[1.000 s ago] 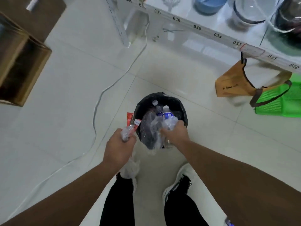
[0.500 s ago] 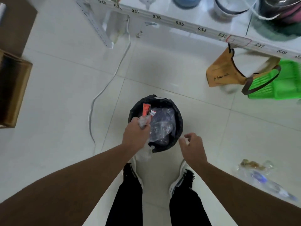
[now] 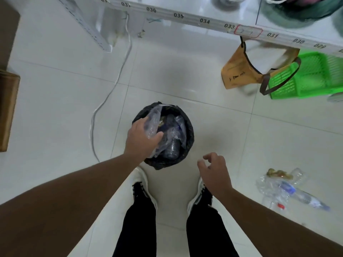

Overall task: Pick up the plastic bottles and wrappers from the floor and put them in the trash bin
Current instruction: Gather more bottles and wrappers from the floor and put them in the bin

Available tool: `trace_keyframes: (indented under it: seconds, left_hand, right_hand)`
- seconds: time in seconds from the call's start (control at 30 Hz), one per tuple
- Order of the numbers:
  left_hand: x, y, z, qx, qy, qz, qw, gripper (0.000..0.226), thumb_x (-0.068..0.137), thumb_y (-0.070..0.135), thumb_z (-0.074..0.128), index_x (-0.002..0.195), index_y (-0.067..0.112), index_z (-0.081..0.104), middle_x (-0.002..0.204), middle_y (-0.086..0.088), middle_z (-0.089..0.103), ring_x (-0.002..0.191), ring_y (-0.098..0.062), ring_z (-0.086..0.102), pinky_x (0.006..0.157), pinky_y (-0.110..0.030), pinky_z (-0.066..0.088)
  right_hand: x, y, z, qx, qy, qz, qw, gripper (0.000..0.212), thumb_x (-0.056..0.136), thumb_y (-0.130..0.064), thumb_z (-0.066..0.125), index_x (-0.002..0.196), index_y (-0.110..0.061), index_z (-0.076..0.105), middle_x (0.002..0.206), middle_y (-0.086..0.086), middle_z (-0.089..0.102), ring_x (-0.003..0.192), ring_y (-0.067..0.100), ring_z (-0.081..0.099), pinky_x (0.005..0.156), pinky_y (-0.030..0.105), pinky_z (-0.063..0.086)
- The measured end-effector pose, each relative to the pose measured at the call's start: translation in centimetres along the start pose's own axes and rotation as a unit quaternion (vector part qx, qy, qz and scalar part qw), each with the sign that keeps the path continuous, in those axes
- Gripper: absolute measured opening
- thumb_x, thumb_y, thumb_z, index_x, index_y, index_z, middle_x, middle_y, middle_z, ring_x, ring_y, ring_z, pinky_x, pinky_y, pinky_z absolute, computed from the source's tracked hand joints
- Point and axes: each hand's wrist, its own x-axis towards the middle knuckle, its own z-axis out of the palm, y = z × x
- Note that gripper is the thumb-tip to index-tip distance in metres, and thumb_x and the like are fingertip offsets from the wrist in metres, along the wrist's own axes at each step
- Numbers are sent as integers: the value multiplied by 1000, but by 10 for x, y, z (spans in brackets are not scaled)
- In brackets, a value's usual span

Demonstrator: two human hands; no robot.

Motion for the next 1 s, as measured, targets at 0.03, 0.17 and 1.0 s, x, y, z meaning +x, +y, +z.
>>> trace_keyframes:
  seconds: [0.03, 0.17, 1.0]
  left_hand:
    - [-4, -1, -7, 8, -1, 11, 1000, 63, 83, 52, 75, 135, 19, 59, 124, -3, 64, 115, -26, 61, 101, -54, 53]
    - [-27, -3, -22, 57, -23, 19, 998, 77, 86, 53, 75, 151, 20, 52, 145, -5, 57, 133, -27, 54, 111, -54, 48]
    - [-156, 117, 84, 230, -259, 246, 905, 86, 75, 64, 70, 153, 36, 47, 150, 11, 47, 137, -14, 48, 111, -27, 35]
  right_hand:
    - [-3, 2, -6, -7, -7, -7, 1000, 36, 94, -39, 64, 126, -22, 63, 123, 2, 53, 99, 20, 63, 96, 44, 54]
    - [-14, 12, -38, 9, -34, -6, 999, 60, 89, -46, 72, 143, -25, 55, 130, 3, 55, 113, 23, 61, 102, 49, 53]
    - [-219, 242, -78, 242, 125, 208, 939, 74, 80, -52, 78, 147, -32, 53, 140, 4, 50, 126, 20, 58, 96, 35, 48]
